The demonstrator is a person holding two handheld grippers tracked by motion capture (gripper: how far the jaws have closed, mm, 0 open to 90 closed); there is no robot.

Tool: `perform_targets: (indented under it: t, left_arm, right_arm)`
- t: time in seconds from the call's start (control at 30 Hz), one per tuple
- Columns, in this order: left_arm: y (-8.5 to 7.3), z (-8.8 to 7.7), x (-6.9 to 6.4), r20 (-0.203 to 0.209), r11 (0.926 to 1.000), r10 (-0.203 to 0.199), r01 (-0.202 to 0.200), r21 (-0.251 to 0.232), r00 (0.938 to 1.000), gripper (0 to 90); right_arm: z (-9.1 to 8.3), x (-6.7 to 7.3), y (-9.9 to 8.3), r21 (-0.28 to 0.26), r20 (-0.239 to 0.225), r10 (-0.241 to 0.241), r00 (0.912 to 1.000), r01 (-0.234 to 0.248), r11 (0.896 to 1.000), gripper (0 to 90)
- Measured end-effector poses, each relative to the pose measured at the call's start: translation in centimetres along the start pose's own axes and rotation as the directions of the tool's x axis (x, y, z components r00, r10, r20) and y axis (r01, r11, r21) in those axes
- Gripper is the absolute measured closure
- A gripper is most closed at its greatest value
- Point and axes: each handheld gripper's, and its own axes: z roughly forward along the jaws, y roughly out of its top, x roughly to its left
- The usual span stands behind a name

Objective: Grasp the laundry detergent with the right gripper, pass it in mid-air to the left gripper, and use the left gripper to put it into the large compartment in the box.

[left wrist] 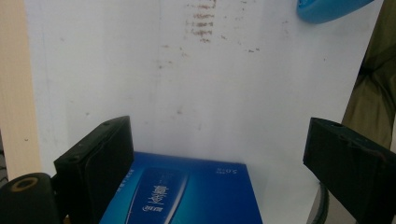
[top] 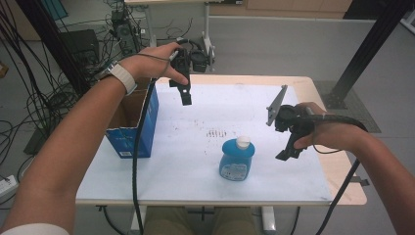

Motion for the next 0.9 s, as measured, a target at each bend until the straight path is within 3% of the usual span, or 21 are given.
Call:
perform_targets:
  t: [0.9]
  left_arm:
    - [0.2,0.0,-0.2,-0.003,0.9999,0.012,-0.012,-0.006,0.9999,9.8]
  right_arm:
    - [0.22,0.31,-0.42,-0.054,0.008,0.02,0.9998,-0.019,0.998,7.7]
